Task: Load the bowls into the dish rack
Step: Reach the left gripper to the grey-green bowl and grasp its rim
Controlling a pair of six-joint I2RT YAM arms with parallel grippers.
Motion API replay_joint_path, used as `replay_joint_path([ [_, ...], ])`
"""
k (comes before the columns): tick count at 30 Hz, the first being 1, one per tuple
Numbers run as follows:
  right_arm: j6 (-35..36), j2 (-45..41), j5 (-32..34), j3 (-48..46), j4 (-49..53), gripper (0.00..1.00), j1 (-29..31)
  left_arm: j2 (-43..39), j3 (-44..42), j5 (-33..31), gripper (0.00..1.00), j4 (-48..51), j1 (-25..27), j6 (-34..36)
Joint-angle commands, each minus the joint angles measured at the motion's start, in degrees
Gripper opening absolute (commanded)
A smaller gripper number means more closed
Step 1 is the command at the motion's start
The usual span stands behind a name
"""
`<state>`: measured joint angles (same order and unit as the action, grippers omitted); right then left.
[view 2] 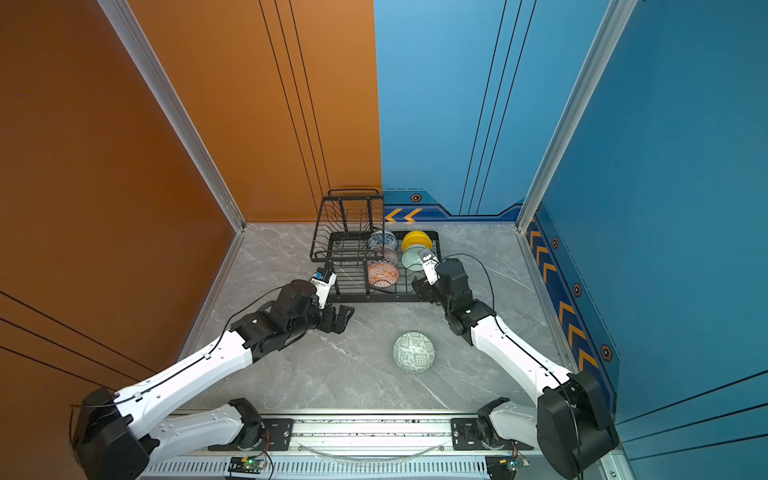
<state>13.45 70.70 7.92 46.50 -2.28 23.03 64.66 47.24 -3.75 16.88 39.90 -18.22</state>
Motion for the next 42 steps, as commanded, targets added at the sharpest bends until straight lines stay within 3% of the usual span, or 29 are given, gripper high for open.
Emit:
replay_joint_path([
  [1,-10.25,-0.29,-7.82,3.91,8.70,1.00,-3.41,1.47,0.15,1.60,0.98,-2.27,2.23,-2.19],
  [12,-13.80,3.26,-13.62,8.18,16.17,1.00,-6.94,12.30,1.77,4.74,0.98,-9.27,9.83,-6.10],
  [27,-13.63,4.27,-13.82,7.05,15.96,1.00,-7.10,27.36,6.42,12.13,0.98,-14.80,13.08,-12.67],
  [42,-13.36,4.54,-13.46,5.99,15.28,1.00,-7.38,34.35,9.89,15.16,0.98,-14.81,14.07,-14.04],
])
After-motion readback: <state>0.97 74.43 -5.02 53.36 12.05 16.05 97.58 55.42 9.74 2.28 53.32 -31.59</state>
